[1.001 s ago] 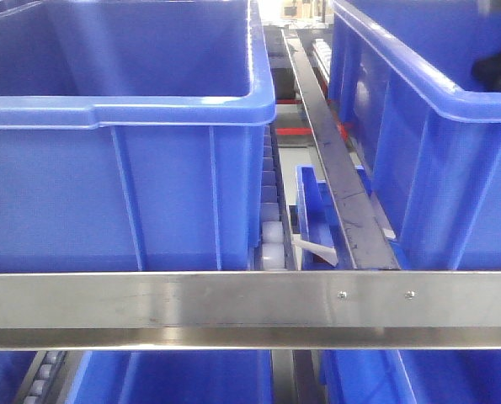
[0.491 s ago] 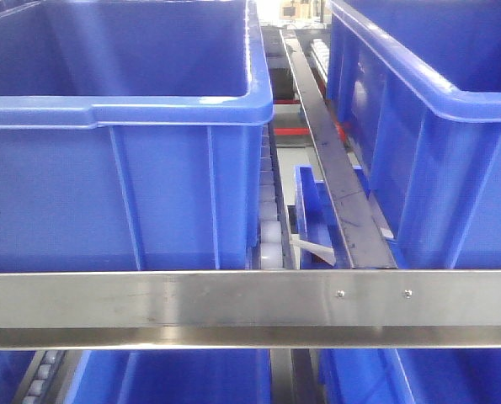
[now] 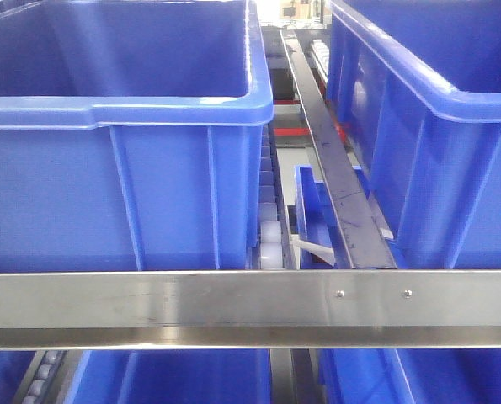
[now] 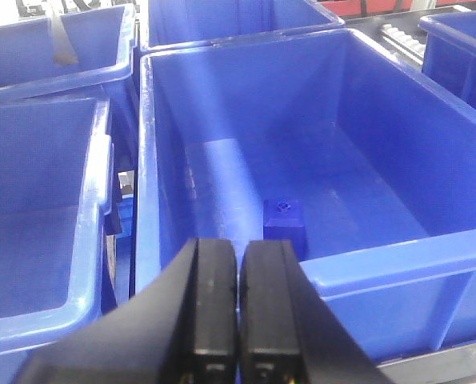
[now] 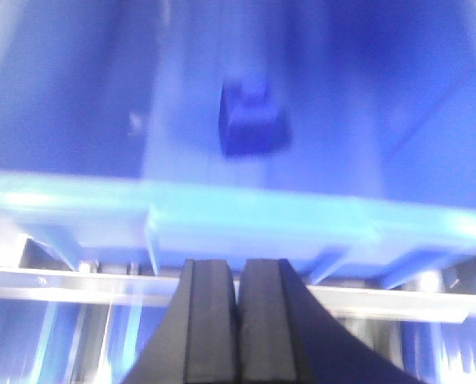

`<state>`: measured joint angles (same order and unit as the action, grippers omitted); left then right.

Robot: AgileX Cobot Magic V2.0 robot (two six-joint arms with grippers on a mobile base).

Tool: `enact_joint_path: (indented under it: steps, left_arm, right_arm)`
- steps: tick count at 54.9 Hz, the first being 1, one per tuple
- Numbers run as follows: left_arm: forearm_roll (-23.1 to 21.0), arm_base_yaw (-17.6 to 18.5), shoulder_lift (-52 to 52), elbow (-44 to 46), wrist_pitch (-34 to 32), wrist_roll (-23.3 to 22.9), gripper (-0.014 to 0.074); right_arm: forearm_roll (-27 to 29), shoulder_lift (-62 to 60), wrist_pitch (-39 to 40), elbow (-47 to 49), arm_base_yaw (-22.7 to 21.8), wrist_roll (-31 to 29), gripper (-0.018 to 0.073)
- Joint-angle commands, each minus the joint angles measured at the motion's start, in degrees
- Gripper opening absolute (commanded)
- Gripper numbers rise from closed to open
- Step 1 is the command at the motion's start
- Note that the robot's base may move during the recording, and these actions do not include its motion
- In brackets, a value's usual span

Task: Pick and sort blue part to right shelf
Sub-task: 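Open the right gripper to release the part into the bin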

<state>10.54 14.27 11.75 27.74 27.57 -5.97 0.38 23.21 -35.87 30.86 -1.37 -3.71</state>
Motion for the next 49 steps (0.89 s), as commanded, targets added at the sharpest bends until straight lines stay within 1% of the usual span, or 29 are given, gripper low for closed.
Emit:
enact_joint_path:
  steps: [1,6,12,18,24,49]
  left_arm:
    - [0.3,0.5,0.5,1.6,-4.6,-0.1,0.0124]
    - [0.3,0.5,0.5,1.6,-4.6,-0.1,0.0124]
    - [0.3,0.5,0.5,1.6,-4.6,-0.1,0.0124]
    - [0.3,0.5,0.5,1.6,-4.6,-0.1,0.0124]
    - [0.3,0.5,0.5,1.6,-4.6,-0.1,0.0124]
    - [0.3,0.7,0.5,1.2,-4.6,-0.1,0.0124]
  right_arm:
    - [0.2,-7.0,5.0,-1.2,-0.2,-0.3,0.0067]
    - [0.3,-14.0,4.3,-2.4,-0.2,-0.3,0.0067]
    - [0.5,-18.6,4.5,-2.4,-0.2,-0.3,0.0068]
    - [0.6,-21.5,7.8,-2.4,-0.2,-0.3,0.0068]
    - [0.6,-22.2,10.8,-2.4,-0.2,-0.3,0.0068]
    - [0.6,-22.2,10.7,-2.4,-0.2,-0.3,0.0068]
